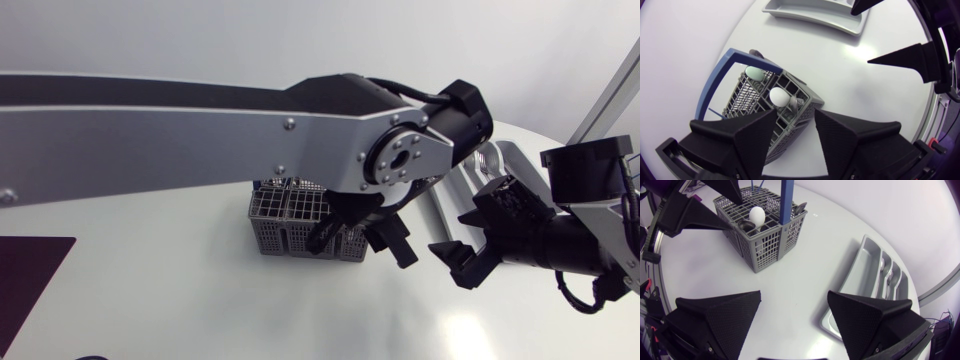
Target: Unload the cutlery basket into the drawer organizer.
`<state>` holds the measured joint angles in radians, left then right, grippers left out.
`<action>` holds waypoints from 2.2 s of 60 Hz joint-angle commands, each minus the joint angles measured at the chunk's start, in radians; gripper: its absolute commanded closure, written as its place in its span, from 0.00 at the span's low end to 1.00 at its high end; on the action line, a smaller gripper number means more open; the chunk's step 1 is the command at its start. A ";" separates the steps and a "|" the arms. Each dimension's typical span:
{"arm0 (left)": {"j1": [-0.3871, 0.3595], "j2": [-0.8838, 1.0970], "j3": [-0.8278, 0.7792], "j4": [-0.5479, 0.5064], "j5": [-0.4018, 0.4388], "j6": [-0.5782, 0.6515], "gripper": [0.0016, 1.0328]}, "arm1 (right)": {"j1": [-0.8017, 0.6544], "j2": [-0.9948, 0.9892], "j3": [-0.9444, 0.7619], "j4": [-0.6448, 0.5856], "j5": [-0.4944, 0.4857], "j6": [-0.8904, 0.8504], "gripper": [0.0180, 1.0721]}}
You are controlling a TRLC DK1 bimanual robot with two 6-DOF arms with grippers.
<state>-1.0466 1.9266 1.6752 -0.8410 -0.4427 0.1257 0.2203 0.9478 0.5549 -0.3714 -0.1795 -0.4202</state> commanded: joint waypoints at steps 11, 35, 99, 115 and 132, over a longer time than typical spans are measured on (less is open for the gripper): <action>-0.018 0.040 0.021 -0.006 -0.050 -0.032 0.48 | -0.032 -0.009 -0.018 -0.003 -0.015 -0.017 0.09; -0.023 0.072 0.012 0.019 -0.076 -0.031 0.72 | -0.084 -0.035 -0.035 -0.011 -0.041 -0.040 0.07; -0.021 0.110 -0.028 0.057 -0.171 -0.031 0.93 | -0.128 -0.060 -0.062 -0.006 -0.061 -0.066 0.07; -0.029 0.058 -0.026 0.049 -0.171 -0.018 0.93 | -0.130 -0.058 -0.061 -0.004 -0.061 -0.071 0.07; -0.041 -0.028 -0.020 0.045 -0.185 0.002 0.93 | -0.121 -0.057 -0.059 -0.004 -0.064 -0.074 0.07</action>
<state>-1.0767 1.9556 1.6649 -0.7879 -0.6132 0.1253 0.0963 0.8955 0.5205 -0.3740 -0.2394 -0.4763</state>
